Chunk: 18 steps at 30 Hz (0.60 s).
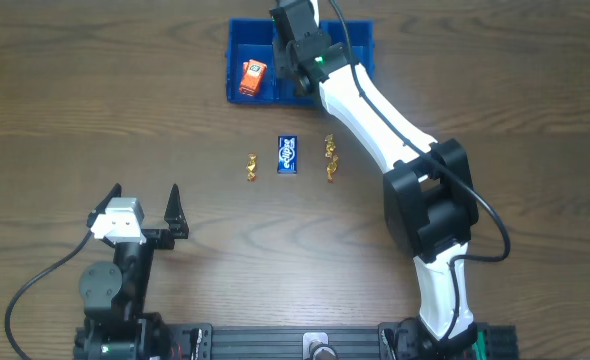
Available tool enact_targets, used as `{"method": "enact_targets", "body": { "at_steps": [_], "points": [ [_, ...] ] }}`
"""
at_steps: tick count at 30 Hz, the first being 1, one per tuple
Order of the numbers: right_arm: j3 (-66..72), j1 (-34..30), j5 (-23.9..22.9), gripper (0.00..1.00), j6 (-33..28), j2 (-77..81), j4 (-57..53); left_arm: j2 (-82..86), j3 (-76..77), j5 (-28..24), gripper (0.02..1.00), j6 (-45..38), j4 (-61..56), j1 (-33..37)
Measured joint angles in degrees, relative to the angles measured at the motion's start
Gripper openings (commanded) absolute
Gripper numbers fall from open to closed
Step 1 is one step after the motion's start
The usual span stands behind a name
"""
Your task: Sort Candies Into Trays
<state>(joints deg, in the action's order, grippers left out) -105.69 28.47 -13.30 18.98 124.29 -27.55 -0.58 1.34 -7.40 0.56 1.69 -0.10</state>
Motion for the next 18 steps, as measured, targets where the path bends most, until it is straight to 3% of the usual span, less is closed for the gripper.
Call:
{"method": "enact_targets", "body": {
  "at_steps": [13,18],
  "points": [
    [0.0,0.0,-3.52,0.036,2.99,1.73,0.31,0.0,0.0,0.0,0.998,0.02,0.0,0.0],
    [-0.02,0.0,-3.85,1.0,3.48,2.89,0.83,0.0,0.0,0.0,0.998,0.02,0.0,0.0]
  ]
}}
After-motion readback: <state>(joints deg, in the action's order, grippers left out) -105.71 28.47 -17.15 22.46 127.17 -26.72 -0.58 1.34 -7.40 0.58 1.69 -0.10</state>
